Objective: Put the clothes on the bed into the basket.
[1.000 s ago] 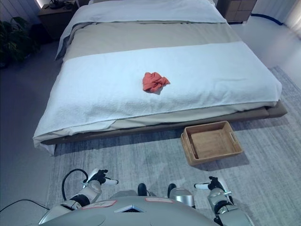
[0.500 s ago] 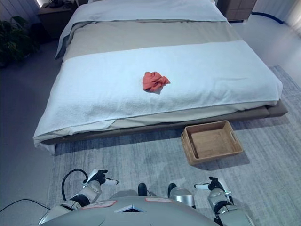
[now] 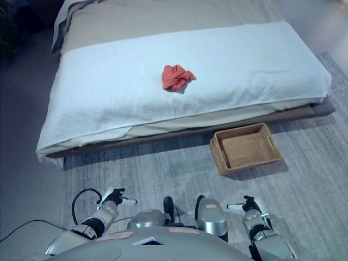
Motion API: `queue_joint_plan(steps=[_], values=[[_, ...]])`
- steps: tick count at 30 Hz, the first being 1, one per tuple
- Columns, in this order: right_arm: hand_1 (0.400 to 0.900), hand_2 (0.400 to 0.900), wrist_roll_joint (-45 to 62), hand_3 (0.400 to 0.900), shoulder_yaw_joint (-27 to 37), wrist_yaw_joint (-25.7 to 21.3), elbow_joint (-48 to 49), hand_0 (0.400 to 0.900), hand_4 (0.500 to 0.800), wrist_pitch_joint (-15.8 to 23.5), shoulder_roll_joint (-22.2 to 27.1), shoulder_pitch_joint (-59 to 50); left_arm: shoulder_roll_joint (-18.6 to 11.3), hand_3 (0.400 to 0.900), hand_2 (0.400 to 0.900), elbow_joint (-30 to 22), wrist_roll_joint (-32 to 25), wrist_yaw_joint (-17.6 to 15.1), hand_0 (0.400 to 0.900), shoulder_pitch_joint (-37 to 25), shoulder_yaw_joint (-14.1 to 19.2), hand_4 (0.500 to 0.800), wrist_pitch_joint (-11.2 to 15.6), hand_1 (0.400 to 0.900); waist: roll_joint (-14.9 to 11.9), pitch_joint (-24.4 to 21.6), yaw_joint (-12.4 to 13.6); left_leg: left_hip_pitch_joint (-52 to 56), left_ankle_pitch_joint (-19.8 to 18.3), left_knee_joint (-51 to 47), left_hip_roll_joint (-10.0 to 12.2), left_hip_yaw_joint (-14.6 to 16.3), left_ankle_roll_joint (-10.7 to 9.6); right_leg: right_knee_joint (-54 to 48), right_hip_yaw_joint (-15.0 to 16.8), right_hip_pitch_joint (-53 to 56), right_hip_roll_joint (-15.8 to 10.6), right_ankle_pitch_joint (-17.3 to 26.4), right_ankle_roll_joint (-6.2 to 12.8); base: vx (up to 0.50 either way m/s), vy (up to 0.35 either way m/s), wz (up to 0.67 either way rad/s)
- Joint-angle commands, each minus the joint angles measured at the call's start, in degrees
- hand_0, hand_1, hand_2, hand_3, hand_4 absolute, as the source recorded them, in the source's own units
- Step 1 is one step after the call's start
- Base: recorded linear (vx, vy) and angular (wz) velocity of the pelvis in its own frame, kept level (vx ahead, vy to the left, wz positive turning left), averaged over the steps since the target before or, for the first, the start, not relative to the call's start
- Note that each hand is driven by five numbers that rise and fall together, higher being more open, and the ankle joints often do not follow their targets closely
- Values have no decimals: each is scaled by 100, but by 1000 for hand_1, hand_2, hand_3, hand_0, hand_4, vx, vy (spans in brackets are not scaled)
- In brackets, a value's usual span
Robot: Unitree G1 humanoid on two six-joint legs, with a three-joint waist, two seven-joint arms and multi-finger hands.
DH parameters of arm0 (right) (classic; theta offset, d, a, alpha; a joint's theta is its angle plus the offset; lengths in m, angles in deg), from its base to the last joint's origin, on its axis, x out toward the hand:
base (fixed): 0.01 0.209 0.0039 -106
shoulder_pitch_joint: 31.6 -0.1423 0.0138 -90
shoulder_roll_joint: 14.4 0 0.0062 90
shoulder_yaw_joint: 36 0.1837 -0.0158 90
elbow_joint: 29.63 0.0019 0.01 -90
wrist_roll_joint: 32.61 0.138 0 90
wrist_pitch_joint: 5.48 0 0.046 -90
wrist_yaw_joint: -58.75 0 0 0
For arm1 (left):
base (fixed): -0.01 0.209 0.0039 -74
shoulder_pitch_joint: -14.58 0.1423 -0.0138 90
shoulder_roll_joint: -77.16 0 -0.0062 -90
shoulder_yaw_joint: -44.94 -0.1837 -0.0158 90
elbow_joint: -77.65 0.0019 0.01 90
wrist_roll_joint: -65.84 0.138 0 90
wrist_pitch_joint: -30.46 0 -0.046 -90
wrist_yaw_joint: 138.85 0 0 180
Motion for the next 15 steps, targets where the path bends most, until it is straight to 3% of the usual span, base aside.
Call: queue_joint_plan(steps=[1,4,6,8,10,12,14,15], values=[[900,900,91,900,106,-201,-8,900,800,-12,391,-163,-253,900,900,-78,-4,-183,900,-184,175,800,-9,900,104,-16,-151,380,-492,166,-254,-207,27,-96,125,-322,190,63,-46,311,-15,20],[900,900,69,900,179,-193,-46,900,800,-43,456,-140,-212,900,900,-12,45,-167,900,-303,167,800,33,900,74,-52,-270,834,-731,61,-291,-304,-119,-2281,-5,-319,244,566,161,412,-72,15],[900,900,42,900,175,-178,-67,900,800,-61,463,-138,-226,900,900,-10,76,-160,900,-309,184,800,43,900,38,-90,-316,1072,-827,49,-277,-317,-217,-3136,27,-300,315,950,278,471,-99,8],[900,900,29,900,175,-148,-19,900,800,-68,477,-103,-269,900,900,-144,95,-133,900,-278,201,800,45,900,40,-131,-373,1289,-871,80,-237,-390,-277,-3117,53,-348,414,1024,296,495,-141,25],[900,900,40,900,172,-123,5,900,800,-49,482,-13,-255,900,900,-191,133,-114,900,-217,168,800,25,900,56,-257,-455,1424,-888,203,-160,-490,-353,-3008,255,-224,530,1040,168,538,-195,35],[900,900,55,900,143,-117,5,900,800,-15,485,20,-234,900,900,-286,131,-116,900,-192,137,800,50,900,125,-329,-489,1256,-529,995,-60,-461,-518,-2913,252,-43,672,1010,14,484,-212,21],[900,900,76,900,78,-128,6,900,800,15,510,-14,-177,900,900,-398,64,-158,900,-237,28,800,74,900,151,-301,-485,729,136,2272,-4,-397,-776,-2898,172,281,742,827,-170,398,-254,29],[900,900,107,900,47,-130,43,900,800,36,530,-23,-182,900,900,-512,50,-147,900,-264,-42,800,66,900,134,-243,-479,358,531,3178,126,-317,-911,-2846,137,483,813,643,-353,349,-299,34]])
